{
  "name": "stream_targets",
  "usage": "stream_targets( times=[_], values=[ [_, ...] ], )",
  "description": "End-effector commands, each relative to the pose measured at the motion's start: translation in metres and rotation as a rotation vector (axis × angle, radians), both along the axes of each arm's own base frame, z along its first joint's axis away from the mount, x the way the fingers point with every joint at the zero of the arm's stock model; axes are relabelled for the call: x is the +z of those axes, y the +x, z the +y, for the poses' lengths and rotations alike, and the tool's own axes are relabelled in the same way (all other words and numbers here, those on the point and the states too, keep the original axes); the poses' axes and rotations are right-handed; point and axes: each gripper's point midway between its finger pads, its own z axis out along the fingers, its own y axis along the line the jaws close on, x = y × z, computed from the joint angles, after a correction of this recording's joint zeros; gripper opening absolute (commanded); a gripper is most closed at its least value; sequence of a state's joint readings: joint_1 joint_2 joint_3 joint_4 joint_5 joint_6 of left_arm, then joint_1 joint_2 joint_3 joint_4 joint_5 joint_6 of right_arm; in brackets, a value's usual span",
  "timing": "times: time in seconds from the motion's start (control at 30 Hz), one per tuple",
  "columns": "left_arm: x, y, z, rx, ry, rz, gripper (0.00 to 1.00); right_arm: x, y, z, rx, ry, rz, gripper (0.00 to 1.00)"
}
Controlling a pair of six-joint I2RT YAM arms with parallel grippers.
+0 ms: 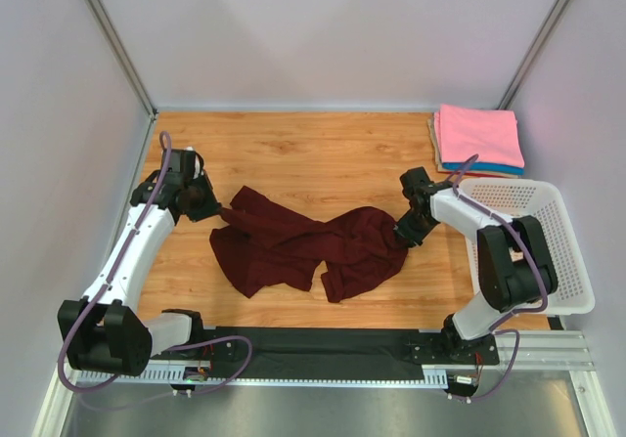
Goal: Fold and stack the t-shirts
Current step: Flatten the tshirt out
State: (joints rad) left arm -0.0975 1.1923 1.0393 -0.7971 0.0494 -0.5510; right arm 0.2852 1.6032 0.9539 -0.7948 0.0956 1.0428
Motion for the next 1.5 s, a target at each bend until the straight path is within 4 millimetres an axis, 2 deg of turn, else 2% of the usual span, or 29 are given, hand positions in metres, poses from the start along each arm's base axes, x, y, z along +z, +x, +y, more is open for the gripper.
stream_targets(
  times=[0.0,0.07,0.1,0.13,0.2,0.27,0.3,0.37,0.4,0.43,0.47,0.5,0.53,0.57,0.6,0.67,0.7,0.73,0.77,0.8,0.83,0.93,1.03,1.13,1.2,1.27,1.3,1.33,1.47],
  values=[
    [0.002,0.003,-0.001,-0.005,-0.013,-0.026,0.00,-0.007,0.010,-0.002,-0.015,-0.019,-0.041,0.24],
    [0.001,0.002,-0.001,-0.006,-0.011,-0.021,0.00,-0.010,0.008,-0.003,-0.011,-0.022,-0.037,0.19],
    [0.001,0.002,-0.001,-0.005,-0.012,-0.021,0.00,-0.009,0.010,-0.002,0.006,-0.020,-0.047,0.10],
    [0.001,0.002,-0.001,-0.007,-0.011,-0.023,0.00,-0.008,0.012,-0.003,0.012,-0.025,-0.054,0.06],
    [0.004,0.003,-0.001,-0.007,-0.015,-0.029,0.00,0.002,0.018,-0.007,0.026,-0.052,-0.087,0.00],
    [0.011,0.006,-0.003,-0.009,-0.023,-0.046,0.00,0.018,0.025,-0.012,0.055,-0.081,-0.132,0.00],
    [0.025,0.013,-0.005,-0.011,-0.032,-0.082,0.00,0.040,0.036,-0.016,0.057,-0.101,-0.196,0.00],
    [0.042,0.018,-0.008,-0.004,-0.055,-0.114,0.00,0.069,0.051,-0.019,0.106,-0.132,-0.275,0.00],
    [0.064,0.026,-0.008,0.001,-0.063,-0.166,0.00,0.084,0.056,-0.022,0.118,-0.157,-0.310,0.00],
    [0.074,0.030,-0.008,0.007,-0.066,-0.180,0.00,0.121,0.073,-0.020,0.127,-0.153,-0.409,0.00],
    [0.081,0.029,-0.007,0.012,-0.062,-0.174,0.00,0.139,0.080,-0.021,0.161,-0.168,-0.457,0.00],
    [0.113,0.037,-0.006,0.019,-0.063,-0.240,0.00,0.156,0.085,-0.023,0.167,-0.184,-0.500,0.00],
    [0.122,0.041,-0.005,0.028,-0.060,-0.250,0.00,0.193,0.095,-0.022,0.169,-0.183,-0.596,0.00],
    [0.131,0.040,-0.005,0.030,-0.063,-0.253,0.00,0.209,0.098,-0.023,0.199,-0.202,-0.635,0.00],
    [0.158,0.044,-0.006,0.034,-0.073,-0.311,0.00,0.225,0.101,-0.023,0.204,-0.205,-0.673,0.00],
    [0.176,0.044,-0.005,0.042,-0.078,-0.335,0.00,0.256,0.103,-0.023,0.237,-0.213,-0.746,0.00],
    [0.194,0.045,-0.003,0.050,-0.075,-0.379,0.00,0.269,0.106,-0.016,0.323,-0.211,-0.798,0.00],
    [0.200,0.045,-0.001,0.057,-0.070,-0.386,0.00,0.275,0.107,-0.013,0.355,-0.207,-0.824,0.00],
    [0.205,0.042,0.001,0.062,-0.064,-0.387,0.00,0.290,0.108,-0.009,0.382,-0.199,-0.870,0.00],
    [0.217,0.042,0.004,0.075,-0.057,-0.414,0.00,0.295,0.108,-0.010,0.425,-0.224,-0.879,0.00],
    [0.218,0.039,0.007,0.083,-0.054,-0.405,0.00,0.300,0.108,-0.011,0.432,-0.234,-0.883,0.00],
    [0.230,0.030,0.011,0.100,-0.061,-0.429,0.00,0.317,0.101,-0.021,0.426,-0.281,-0.893,0.00],
    [0.239,0.015,0.012,0.115,-0.073,-0.454,0.00,0.336,0.088,-0.021,0.443,-0.269,-0.926,0.00],
    [0.261,-0.006,0.012,0.127,-0.103,-0.521,0.00,0.363,0.066,-0.020,0.460,-0.237,-0.998,0.00],
    [0.280,-0.025,0.010,0.134,-0.145,-0.575,0.00,0.385,0.045,-0.020,0.452,-0.200,-1.064,0.00],
    [0.291,-0.040,0.006,0.137,-0.191,-0.606,0.00,0.394,0.025,-0.017,0.465,-0.151,-1.089,0.00],
    [0.299,-0.054,0.002,0.123,-0.224,-0.632,0.00,0.397,0.017,-0.017,0.467,-0.137,-1.098,0.00],
    [0.302,-0.061,-0.001,0.112,-0.246,-0.645,0.00,0.406,0.001,-0.019,0.463,-0.121,-1.130,0.00],
    [0.312,-0.096,-0.008,0.094,-0.320,-0.690,0.00,0.414,-0.042,-0.018,0.483,-0.047,-1.190,0.00]
  ],
)
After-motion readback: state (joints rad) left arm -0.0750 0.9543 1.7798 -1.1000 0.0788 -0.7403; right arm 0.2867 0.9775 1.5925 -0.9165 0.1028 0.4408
